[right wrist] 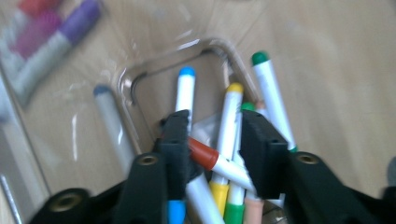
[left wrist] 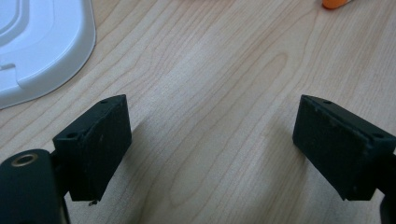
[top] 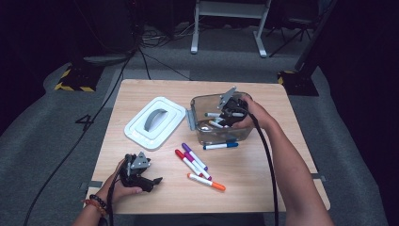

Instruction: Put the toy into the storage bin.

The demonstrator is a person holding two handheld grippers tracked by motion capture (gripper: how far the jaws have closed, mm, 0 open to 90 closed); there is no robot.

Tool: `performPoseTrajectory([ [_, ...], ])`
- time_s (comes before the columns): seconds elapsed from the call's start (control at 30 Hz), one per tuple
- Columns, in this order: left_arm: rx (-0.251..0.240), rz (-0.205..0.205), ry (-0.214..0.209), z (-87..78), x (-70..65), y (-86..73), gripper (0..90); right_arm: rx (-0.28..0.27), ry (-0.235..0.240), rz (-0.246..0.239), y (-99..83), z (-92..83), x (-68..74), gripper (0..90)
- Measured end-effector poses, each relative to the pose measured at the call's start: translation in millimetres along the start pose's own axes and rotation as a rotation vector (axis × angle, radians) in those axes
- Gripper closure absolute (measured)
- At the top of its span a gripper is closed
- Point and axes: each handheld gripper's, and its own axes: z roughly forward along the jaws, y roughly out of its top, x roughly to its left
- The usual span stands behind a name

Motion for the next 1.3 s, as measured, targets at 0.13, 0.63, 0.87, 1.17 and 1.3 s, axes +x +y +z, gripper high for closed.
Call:
performPoseTrajectory([
  [0.13, 0.0, 0.0, 0.0, 0.0, 0.0, 0.0, 12.0, -0.117, -0.036, 0.043, -5.0, -16.5, -0.4, 54.0],
  [0.63, 0.0, 0.0, 0.001, 0.0, -0.1, 0.0, 12.0, -0.459, -0.113, 0.163, -44.7, -98.2, 36.6, 48.6],
  [0.87, 0.0, 0.0, 0.001, 0.0, -0.1, 0.0, 12.0, -0.499, -0.119, 0.148, -66.1, -110.3, 74.0, 46.1],
  [1.17, 0.0, 0.0, 0.001, 0.0, -0.1, 0.0, 12.1, -0.481, -0.062, 0.138, -88.6, -84.4, 123.7, 43.7],
  [1.3, 0.0, 0.0, 0.001, 0.0, -0.1, 0.0, 12.1, -0.453, -0.028, 0.119, -92.8, -68.0, 144.1, 43.0],
])
